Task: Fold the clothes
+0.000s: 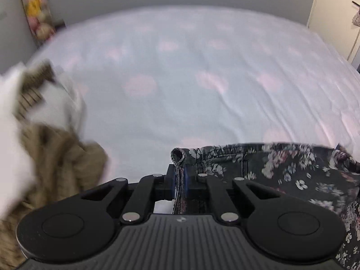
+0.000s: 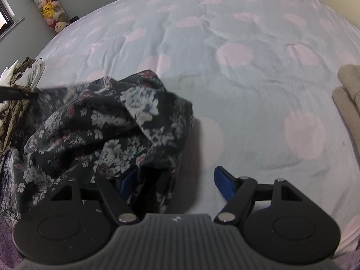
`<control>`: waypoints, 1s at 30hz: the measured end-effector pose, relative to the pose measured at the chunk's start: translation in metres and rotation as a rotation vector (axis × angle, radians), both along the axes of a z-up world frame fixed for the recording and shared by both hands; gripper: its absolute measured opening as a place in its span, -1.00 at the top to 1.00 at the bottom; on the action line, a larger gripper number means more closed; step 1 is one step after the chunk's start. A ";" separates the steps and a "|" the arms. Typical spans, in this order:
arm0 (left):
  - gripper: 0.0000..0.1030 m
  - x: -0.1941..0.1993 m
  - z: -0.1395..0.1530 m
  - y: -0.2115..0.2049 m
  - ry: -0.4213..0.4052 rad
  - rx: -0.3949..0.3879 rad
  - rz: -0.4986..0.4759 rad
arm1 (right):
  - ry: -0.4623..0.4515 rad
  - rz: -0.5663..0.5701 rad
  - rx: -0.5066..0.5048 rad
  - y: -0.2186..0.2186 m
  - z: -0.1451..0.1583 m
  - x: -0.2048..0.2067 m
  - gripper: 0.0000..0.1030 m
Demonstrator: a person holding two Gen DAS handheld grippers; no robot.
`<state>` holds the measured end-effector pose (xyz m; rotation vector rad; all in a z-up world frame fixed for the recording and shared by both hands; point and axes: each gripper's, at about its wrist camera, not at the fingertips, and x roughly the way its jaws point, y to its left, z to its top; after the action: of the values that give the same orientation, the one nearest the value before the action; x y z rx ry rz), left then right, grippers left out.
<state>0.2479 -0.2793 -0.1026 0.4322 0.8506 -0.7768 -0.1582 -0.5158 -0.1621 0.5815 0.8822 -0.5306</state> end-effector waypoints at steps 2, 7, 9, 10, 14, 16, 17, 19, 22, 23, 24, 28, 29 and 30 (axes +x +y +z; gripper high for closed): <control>0.89 -0.004 0.029 0.013 -0.046 -0.043 0.025 | -0.024 -0.025 0.007 0.001 0.002 -0.004 -0.42; 0.89 -0.010 0.091 0.057 -0.188 -0.123 0.116 | -0.067 -0.016 -0.001 0.006 0.013 -0.010 -0.41; 0.89 -0.008 0.109 0.080 -0.217 -0.131 0.169 | -0.086 0.006 0.001 0.012 0.018 -0.012 -0.41; 0.89 -0.007 0.115 0.092 -0.231 -0.130 0.198 | -0.092 0.025 0.002 0.016 0.019 -0.011 -0.41; 0.90 -0.002 0.132 0.140 -0.265 -0.121 0.317 | -0.104 0.113 0.006 0.035 0.023 -0.002 -0.35; 0.90 -0.001 0.132 0.158 -0.286 -0.095 0.353 | -0.098 0.163 0.014 0.046 0.023 0.005 -0.17; 0.90 -0.001 0.131 0.166 -0.289 -0.081 0.366 | -0.095 0.185 0.019 0.052 0.022 0.009 -0.12; 0.90 0.000 0.130 0.181 -0.280 -0.068 0.396 | -0.082 0.222 0.021 0.063 0.020 0.018 -0.03; 0.90 -0.001 0.127 0.198 -0.254 -0.078 0.426 | -0.053 0.270 0.027 0.075 0.011 0.033 0.37; 0.90 -0.002 0.127 0.201 -0.250 -0.083 0.431 | -0.044 0.278 0.038 0.077 0.008 0.037 0.51; 0.90 -0.003 0.128 0.203 -0.250 -0.089 0.430 | -0.042 0.274 0.036 0.078 0.007 0.039 0.65; 0.91 -0.014 0.138 0.205 -0.276 -0.129 0.397 | -0.104 0.190 -0.099 0.070 0.035 0.032 0.93; 0.97 -0.016 0.143 0.206 -0.285 -0.147 0.391 | -0.133 0.164 -0.127 0.062 0.049 0.029 0.93; 0.97 -0.019 0.148 0.208 -0.293 -0.167 0.388 | -0.161 0.133 -0.173 0.056 0.065 0.026 0.93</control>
<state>0.2291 -0.0715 0.0452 0.2145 0.5653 -0.4079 -0.1320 -0.4602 -0.0973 0.3988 0.7092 -0.4278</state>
